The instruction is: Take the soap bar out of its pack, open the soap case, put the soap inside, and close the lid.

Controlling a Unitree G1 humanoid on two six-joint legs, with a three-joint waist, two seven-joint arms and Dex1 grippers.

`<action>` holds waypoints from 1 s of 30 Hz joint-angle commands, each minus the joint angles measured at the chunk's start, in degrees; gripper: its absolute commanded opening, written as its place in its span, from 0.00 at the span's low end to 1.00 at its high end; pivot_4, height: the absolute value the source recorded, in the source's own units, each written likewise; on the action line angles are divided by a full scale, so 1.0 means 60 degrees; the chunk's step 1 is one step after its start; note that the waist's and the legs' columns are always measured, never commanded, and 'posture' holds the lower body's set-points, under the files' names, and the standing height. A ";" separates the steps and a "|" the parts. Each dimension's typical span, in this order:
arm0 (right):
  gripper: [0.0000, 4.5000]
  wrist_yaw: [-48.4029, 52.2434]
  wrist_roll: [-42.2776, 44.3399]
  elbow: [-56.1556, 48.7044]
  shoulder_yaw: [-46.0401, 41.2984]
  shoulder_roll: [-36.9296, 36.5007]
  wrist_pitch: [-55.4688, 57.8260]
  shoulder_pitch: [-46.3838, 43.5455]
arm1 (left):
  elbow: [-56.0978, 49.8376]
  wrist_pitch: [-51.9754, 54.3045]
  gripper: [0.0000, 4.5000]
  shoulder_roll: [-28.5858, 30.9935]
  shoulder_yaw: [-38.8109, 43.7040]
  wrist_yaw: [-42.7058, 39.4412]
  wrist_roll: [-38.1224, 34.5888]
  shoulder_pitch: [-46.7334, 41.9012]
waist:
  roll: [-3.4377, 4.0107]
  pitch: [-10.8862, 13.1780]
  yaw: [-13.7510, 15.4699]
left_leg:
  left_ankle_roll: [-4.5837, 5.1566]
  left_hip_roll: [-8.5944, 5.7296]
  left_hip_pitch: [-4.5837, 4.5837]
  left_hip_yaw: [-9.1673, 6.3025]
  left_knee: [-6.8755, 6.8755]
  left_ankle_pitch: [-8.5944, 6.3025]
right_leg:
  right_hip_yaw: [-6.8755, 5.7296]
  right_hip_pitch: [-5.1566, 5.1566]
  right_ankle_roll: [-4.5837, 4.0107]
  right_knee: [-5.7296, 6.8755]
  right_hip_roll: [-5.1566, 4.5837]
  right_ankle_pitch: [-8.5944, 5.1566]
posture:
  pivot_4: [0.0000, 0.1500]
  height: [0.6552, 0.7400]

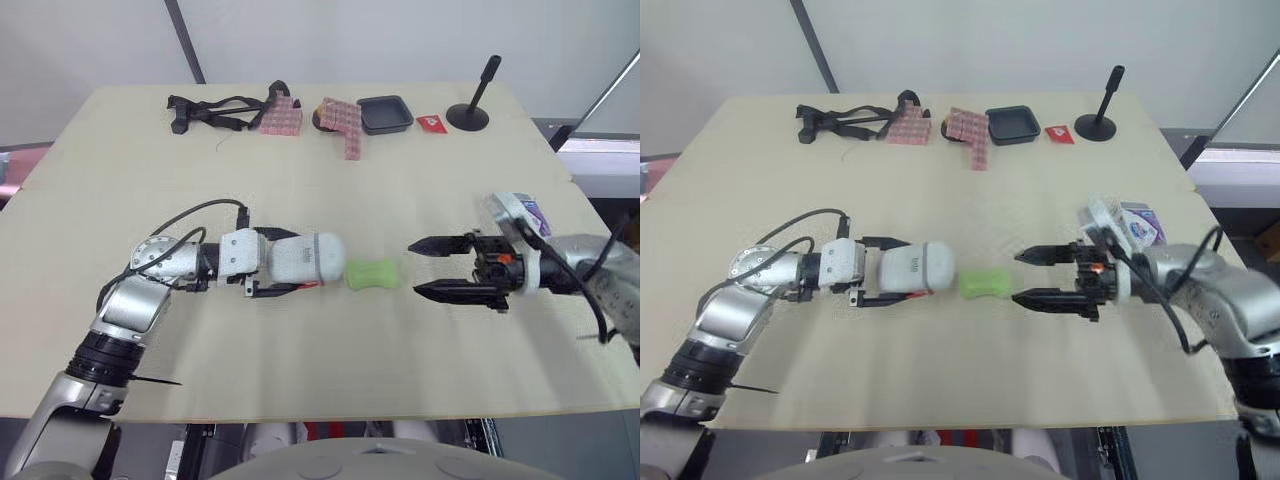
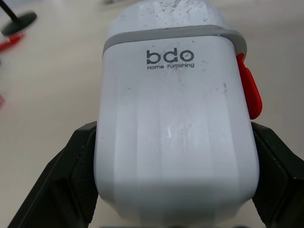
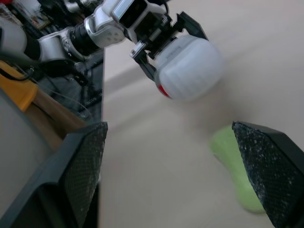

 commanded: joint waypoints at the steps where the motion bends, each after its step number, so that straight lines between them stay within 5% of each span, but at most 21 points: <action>1: 1.00 -0.2225 0.1756 0.0291 -0.0149 0.0432 0.2326 -0.1044 | -0.0600 -0.0695 0.77 -0.0365 0.0027 0.0748 0.0403 -0.0152 | -0.0001 -0.0001 0.0043 | 0.0000 -0.0001 -0.0002 0.0000 0.0000 0.0000 | 0.0000 0.0000 0.0000 0.0000 0.0000 0.0000 | 1.00 1.00; 9: 1.00 -0.6220 0.4373 0.1611 -0.0286 0.1932 0.3782 -0.2096 | -0.1093 -0.1366 0.77 -0.0938 -0.0306 0.1802 0.1197 -0.0054 | 0.0000 0.0000 0.0226 | -0.0007 -0.0001 0.0000 0.0001 0.0002 0.0004 | 0.0001 -0.0002 -0.0001 0.0007 0.0002 0.0000 | 1.00 1.00; 20: 1.00 -0.8149 0.5966 0.2150 -0.0120 0.2220 0.3336 -0.2262 | -0.1281 -0.1019 0.77 -0.0840 -0.0453 0.1848 0.0986 0.0014 | 0.0000 0.0000 0.0269 | -0.0013 -0.0002 -0.0011 0.0001 0.0003 0.0007 | -0.0002 -0.0014 -0.0001 0.0011 -0.0002 0.0000 | 1.00 1.00; 28: 0.46 -0.8595 0.6635 0.2140 0.0184 0.2122 0.3165 -0.2194 | -0.1371 -0.0688 0.77 -0.0918 -0.0475 0.1964 0.0968 -0.0014 | 0.0000 0.0000 0.0273 | -0.0014 -0.0002 -0.0019 0.0001 0.0003 0.0007 | -0.0004 -0.0019 0.0000 0.0009 -0.0002 0.0000 | 1.00 1.00; 30: 0.44 -0.8649 0.6736 0.2099 0.0291 0.2071 0.3107 -0.2162 | -0.1378 -0.0614 0.77 -0.0943 -0.0480 0.2035 0.0972 -0.0038 | 0.0000 0.0000 0.0274 | -0.0014 -0.0002 -0.0021 0.0001 0.0003 0.0007 | -0.0004 -0.0019 0.0000 0.0008 -0.0003 0.0000 | 1.00 1.00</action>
